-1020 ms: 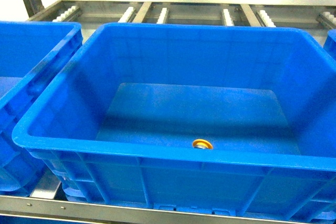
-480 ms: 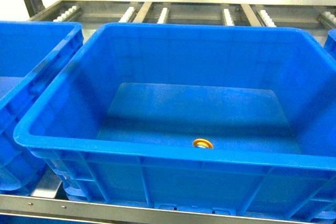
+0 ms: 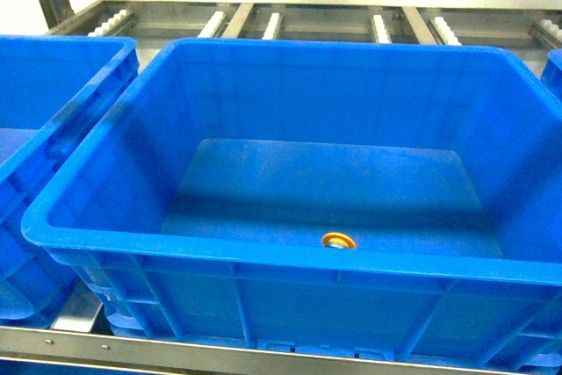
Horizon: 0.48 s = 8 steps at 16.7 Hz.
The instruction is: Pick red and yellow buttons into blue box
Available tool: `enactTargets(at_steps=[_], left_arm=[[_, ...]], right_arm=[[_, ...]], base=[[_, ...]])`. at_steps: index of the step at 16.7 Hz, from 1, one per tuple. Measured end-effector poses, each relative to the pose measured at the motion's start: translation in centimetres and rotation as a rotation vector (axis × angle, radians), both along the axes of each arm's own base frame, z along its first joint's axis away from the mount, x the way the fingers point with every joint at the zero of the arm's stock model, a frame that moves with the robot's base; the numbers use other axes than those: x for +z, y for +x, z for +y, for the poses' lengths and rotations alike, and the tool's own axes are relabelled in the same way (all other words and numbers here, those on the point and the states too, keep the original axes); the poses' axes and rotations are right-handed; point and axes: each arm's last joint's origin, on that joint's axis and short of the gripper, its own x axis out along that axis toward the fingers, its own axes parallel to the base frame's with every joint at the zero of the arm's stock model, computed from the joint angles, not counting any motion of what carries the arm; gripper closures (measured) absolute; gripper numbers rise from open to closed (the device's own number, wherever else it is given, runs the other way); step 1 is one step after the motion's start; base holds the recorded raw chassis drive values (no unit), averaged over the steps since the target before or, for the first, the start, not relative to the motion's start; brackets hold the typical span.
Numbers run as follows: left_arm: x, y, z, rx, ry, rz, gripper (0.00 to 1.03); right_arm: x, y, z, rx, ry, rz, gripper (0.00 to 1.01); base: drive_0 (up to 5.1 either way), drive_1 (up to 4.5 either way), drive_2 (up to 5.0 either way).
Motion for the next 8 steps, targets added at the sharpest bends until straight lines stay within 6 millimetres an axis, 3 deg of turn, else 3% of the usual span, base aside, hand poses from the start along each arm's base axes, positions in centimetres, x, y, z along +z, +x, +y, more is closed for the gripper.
enactTargets(at_steps=[2, 5, 8], left_arm=[[0.0, 0.0, 0.0, 0.0, 0.0, 0.0, 0.7], [0.0, 0.0, 0.0, 0.0, 0.0, 0.0, 0.34], [0.0, 0.0, 0.0, 0.0, 0.0, 0.0, 0.11]], right_arm=[[0.0, 0.0, 0.0, 0.0, 0.0, 0.0, 0.79], [0.0, 0.0, 0.0, 0.0, 0.0, 0.0, 0.42], [0.0, 0.0, 0.0, 0.0, 0.0, 0.0, 0.18]], base=[[0.0, 0.0, 0.0], [0.0, 0.0, 0.0], [0.0, 0.0, 0.0]])
